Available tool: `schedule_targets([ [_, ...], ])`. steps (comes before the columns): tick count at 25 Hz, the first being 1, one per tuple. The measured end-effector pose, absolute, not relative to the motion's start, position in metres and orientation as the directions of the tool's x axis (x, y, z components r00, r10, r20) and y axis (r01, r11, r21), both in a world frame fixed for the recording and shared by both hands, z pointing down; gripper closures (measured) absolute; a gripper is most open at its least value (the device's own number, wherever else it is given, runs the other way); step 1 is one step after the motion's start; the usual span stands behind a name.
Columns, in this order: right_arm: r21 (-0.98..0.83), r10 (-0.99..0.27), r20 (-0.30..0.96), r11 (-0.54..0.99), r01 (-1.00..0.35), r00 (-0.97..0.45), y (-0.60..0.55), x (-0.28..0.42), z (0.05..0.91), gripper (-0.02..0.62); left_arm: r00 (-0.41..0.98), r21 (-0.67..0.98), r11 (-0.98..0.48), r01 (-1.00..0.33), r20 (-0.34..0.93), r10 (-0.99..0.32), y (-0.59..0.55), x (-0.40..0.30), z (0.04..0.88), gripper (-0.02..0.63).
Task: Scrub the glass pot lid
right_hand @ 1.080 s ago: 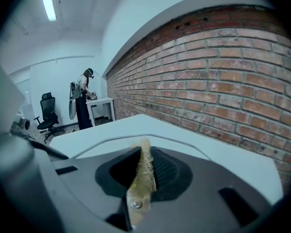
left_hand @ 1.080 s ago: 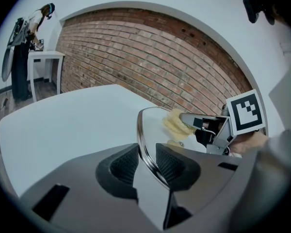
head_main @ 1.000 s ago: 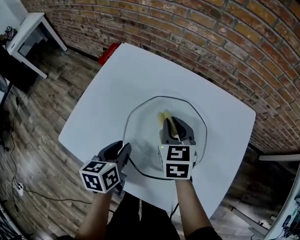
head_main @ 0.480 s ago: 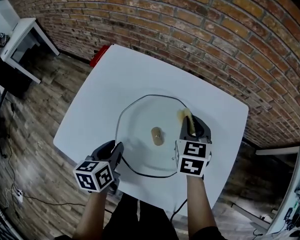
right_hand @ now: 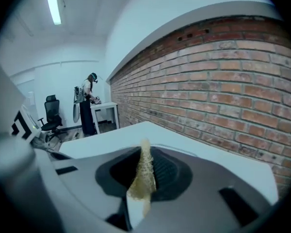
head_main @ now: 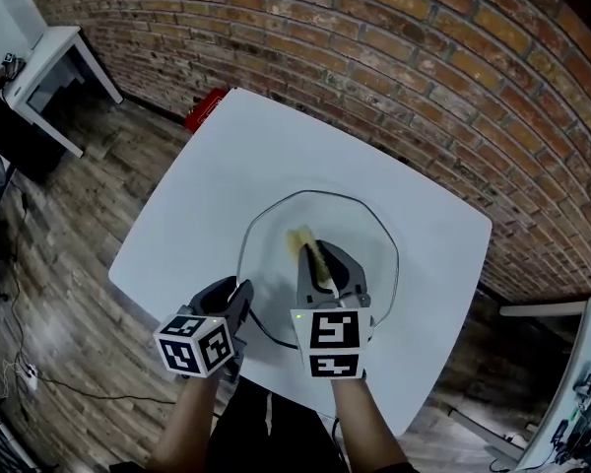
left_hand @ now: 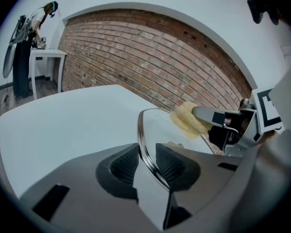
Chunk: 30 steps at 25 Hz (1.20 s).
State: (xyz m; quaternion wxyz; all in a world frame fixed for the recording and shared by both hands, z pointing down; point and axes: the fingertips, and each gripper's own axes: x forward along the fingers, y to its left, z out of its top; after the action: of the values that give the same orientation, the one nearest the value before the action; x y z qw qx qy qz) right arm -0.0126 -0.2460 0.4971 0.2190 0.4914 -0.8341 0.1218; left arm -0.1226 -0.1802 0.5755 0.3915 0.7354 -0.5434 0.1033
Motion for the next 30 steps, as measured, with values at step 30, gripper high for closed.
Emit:
schedule_targets([
  [30,0.071,-0.703,0.648,0.439,-0.896,-0.293,-0.238,0.034,0.547,0.537,0.4,0.467,-0.116,-0.876,0.572,-0.716,-0.183,-0.126,0.576,0.492],
])
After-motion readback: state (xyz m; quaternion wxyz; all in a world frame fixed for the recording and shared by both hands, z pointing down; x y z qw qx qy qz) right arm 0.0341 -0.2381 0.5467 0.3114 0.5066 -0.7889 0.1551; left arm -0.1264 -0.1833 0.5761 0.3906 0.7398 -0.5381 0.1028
